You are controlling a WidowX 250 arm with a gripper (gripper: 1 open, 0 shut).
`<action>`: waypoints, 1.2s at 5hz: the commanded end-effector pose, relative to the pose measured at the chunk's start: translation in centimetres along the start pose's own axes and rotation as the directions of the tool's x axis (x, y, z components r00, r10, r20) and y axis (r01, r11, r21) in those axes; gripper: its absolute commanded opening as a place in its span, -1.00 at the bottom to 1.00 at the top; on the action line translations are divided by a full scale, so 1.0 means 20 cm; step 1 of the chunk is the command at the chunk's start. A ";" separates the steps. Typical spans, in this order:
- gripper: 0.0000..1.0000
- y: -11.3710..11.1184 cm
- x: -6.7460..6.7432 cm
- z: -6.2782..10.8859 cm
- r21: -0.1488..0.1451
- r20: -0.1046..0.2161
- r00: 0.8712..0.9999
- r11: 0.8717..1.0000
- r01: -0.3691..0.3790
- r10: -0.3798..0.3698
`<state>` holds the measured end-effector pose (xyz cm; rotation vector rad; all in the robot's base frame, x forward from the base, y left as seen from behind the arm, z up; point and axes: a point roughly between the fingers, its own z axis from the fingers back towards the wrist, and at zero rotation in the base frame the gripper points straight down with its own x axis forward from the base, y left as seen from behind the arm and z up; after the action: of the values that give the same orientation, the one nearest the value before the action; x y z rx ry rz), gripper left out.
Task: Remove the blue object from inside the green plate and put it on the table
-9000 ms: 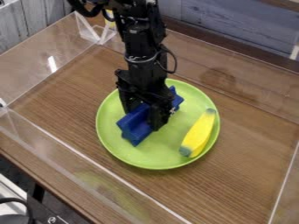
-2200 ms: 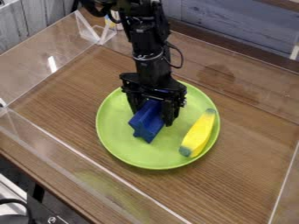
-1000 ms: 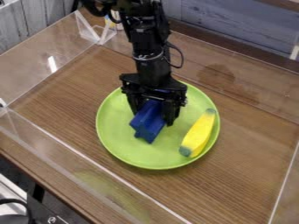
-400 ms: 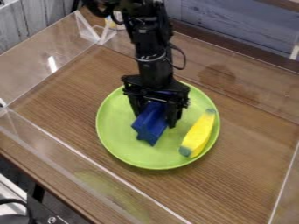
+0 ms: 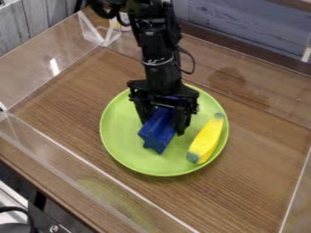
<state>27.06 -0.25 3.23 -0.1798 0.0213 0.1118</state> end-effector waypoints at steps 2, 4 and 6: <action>-1.00 -0.05 0.02 0.07 -0.009 0.040 0.999 1.000 0.013 -0.013; -1.00 -0.06 0.02 0.10 -0.018 0.044 0.999 1.000 0.011 -0.010; -1.00 -0.08 0.02 0.15 -0.028 0.052 0.999 1.000 0.011 -0.009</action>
<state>26.44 -1.15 4.43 -0.2053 0.0488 0.1230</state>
